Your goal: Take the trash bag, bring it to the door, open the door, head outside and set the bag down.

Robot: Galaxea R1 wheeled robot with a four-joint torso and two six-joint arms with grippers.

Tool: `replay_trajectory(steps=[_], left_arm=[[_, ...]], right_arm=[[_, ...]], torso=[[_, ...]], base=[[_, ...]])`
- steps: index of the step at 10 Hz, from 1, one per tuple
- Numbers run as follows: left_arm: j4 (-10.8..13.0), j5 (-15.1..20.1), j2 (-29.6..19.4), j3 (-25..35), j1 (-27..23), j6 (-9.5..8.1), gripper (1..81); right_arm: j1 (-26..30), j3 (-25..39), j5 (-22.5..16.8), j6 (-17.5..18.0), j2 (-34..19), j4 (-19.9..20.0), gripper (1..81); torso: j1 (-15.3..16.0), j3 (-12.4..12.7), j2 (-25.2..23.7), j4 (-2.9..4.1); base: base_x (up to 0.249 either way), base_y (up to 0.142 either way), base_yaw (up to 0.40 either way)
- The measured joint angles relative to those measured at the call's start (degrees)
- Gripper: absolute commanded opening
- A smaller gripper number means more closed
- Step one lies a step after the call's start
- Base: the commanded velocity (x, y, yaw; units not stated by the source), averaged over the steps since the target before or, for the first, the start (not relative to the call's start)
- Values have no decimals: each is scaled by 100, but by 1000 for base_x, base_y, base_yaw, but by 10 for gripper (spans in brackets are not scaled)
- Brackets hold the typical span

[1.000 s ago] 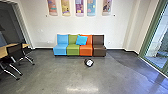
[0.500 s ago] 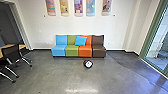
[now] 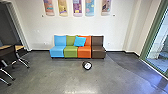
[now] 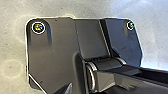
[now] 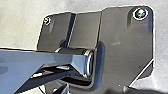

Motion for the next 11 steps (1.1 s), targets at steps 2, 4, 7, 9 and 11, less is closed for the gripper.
replay_trajectory(steps=[2,4,7,9,11], left_arm=[[0,0,0,0,0,0,811],[0,-5,24,7,0,0,811],[0,-5,13,0,-4,0,811],[0,-6,10,0,11,0,811],[0,-9,13,2,-1,0,811]], right_arm=[[0,0,0,2,-1,0,811],[0,-22,5,2,-20,0,811],[13,-33,0,2,0,0,811],[13,-33,-6,2,0,0,811],[16,-33,0,0,-1,0,811]], torso=[[0,0,0,0],[2,0,0,0],[0,0,0,0],[0,0,0,0],[0,0,0,0]], base=[[165,-37,0],[165,0,0],[165,0,0],[165,0,0],[165,0,0]])
